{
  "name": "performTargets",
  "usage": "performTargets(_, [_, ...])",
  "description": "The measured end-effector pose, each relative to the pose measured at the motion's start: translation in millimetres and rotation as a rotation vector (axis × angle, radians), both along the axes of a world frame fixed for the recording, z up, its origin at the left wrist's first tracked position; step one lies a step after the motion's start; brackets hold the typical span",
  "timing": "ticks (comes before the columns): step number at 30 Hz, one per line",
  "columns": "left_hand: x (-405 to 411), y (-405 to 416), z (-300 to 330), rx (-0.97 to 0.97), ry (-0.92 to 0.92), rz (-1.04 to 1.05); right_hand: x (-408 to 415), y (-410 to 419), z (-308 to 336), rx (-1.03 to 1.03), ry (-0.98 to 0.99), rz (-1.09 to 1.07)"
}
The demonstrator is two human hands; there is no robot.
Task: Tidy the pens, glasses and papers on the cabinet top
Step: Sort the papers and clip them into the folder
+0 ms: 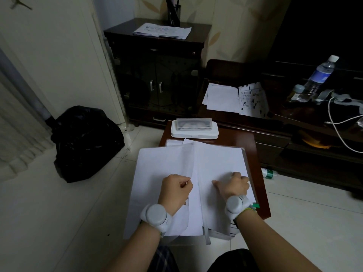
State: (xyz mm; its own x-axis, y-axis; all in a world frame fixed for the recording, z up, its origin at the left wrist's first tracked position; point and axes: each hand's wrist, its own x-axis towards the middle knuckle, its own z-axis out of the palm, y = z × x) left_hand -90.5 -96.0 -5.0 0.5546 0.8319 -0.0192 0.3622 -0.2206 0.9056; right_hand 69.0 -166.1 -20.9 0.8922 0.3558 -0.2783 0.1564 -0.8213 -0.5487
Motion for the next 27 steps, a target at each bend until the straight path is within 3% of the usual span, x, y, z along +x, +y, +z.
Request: performTargets(27, [-1.3,-0.5,-3.7,-0.001,-0.011,0.002,-11.3,-6.9,-3.0,-0.001,-0.080,0.135])
